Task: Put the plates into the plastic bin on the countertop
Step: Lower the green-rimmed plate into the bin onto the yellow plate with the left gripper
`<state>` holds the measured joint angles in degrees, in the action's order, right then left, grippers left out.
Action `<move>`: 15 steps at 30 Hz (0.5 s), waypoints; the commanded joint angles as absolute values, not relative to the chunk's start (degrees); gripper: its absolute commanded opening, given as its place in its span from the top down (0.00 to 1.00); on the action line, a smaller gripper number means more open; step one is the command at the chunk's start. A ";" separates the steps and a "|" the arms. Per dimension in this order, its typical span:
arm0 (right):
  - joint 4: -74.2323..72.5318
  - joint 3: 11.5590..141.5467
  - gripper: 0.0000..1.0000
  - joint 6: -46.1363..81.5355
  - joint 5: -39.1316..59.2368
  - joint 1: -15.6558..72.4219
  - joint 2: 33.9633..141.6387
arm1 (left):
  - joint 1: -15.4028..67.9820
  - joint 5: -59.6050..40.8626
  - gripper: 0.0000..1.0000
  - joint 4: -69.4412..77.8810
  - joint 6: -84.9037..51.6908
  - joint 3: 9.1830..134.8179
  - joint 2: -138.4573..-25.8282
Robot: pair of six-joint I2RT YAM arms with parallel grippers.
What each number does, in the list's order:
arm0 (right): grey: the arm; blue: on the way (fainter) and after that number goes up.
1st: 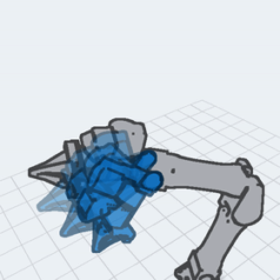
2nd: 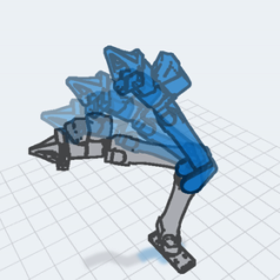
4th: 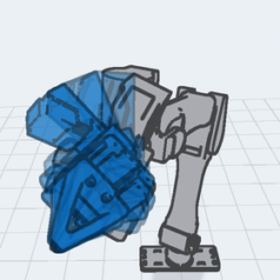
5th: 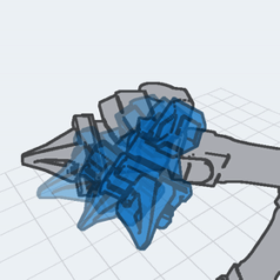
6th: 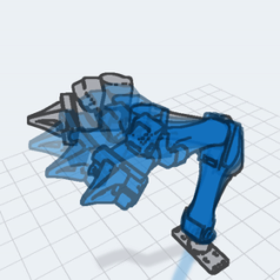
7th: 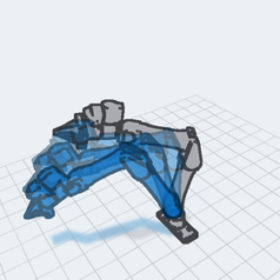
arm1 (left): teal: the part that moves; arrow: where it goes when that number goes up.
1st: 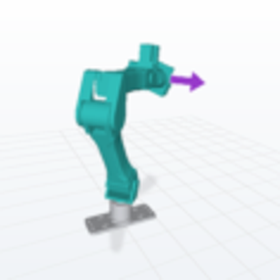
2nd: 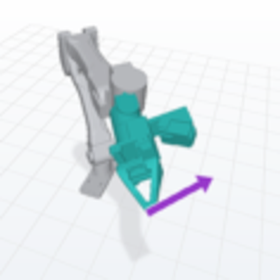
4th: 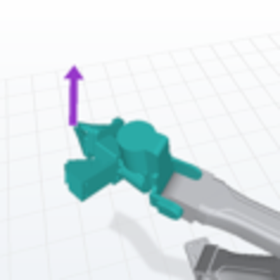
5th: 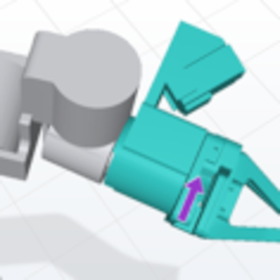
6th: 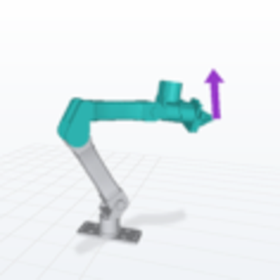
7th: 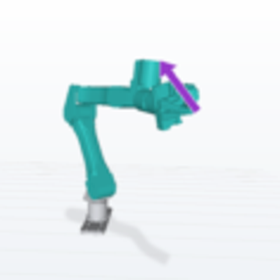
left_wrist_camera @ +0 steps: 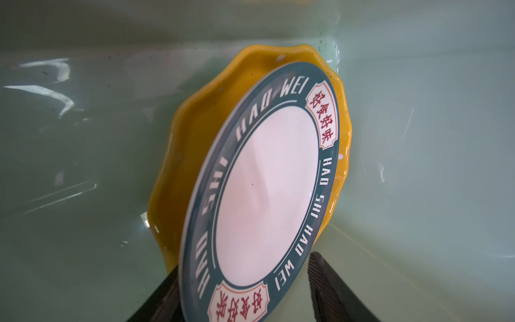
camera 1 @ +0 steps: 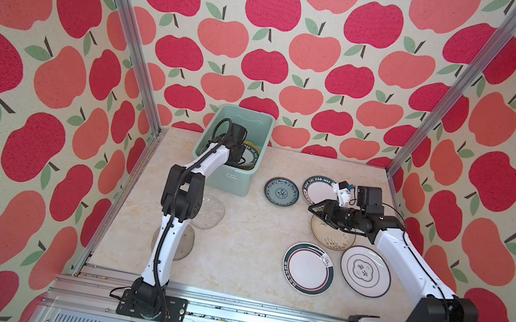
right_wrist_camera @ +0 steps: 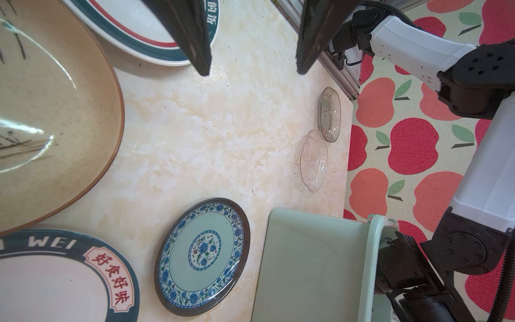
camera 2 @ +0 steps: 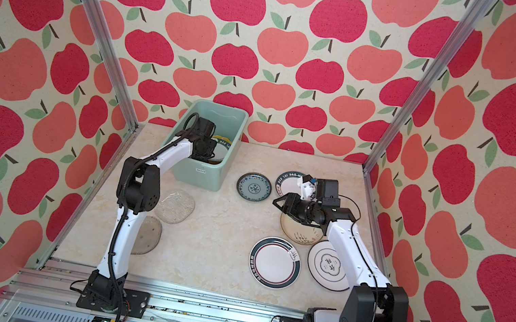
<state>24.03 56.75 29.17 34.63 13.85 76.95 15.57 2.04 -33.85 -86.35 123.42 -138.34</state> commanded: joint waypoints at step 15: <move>23.81 59.28 0.48 30.59 35.51 13.27 75.73 | 13.01 -1.84 0.04 -51.42 -81.30 134.98 -142.74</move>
